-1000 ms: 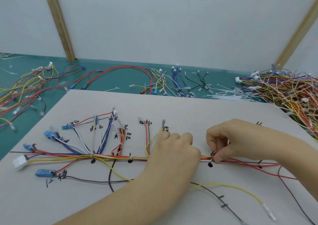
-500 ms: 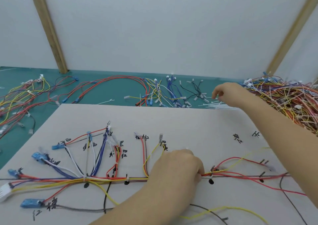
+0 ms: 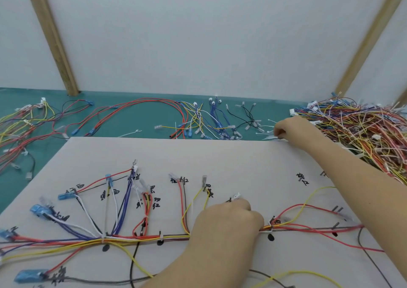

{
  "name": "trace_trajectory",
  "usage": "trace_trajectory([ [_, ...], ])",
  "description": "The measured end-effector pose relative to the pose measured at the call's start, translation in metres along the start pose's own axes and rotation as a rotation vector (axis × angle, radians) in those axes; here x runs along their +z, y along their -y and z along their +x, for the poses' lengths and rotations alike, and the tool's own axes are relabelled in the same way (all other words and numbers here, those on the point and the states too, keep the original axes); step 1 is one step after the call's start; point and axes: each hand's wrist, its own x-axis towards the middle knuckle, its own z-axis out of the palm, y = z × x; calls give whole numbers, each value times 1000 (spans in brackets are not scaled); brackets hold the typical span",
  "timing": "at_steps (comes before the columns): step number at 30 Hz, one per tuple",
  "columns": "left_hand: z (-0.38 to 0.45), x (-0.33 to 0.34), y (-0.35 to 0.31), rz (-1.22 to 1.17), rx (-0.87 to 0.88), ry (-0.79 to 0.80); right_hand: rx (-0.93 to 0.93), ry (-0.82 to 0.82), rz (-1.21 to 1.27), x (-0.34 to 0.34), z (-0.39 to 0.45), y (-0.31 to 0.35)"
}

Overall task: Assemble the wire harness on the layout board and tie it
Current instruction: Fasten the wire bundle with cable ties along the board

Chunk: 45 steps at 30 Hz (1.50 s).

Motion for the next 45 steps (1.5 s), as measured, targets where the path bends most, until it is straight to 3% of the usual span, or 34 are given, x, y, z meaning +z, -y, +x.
trace_trajectory([
  [2,-5,-17,10,-69,-136,-60,-14,-9,0,1,-3,-1],
  [3,-4,-28,13,-99,-187,24,-13,-11,-3,2,-4,-1],
  [5,-5,-32,8,-83,-165,63,-10,-23,-2,2,-7,0],
  [8,-1,-17,17,-155,-60,-11,-14,-46,15,1,-9,1],
  [11,-2,-28,14,-118,-68,64,-32,-53,9,-1,-9,3],
  [17,0,-26,15,-198,-102,-44,-42,-98,48,-2,-9,4],
  [19,1,-20,16,-208,-98,-5,-21,-130,136,-9,-11,9],
  [21,2,-21,16,-207,-92,22,5,-188,342,-26,-15,23],
  [26,0,-22,17,-235,-74,41,-109,-292,1313,-91,-56,86],
  [29,-1,-21,18,-241,-79,35,-272,63,1731,-107,-91,109],
  [31,-3,-22,18,-244,-78,37,-349,303,1839,-100,-106,116],
  [33,-5,-23,18,-240,-73,33,-335,392,1846,-85,-114,120],
  [38,-5,-23,17,-192,-87,19,-143,345,1513,-47,-120,111],
  [41,-4,-22,16,-162,-95,0,-137,392,1283,-39,-118,102],
  [45,-3,-21,18,-157,-118,-23,-154,485,1169,-40,-119,101],
])
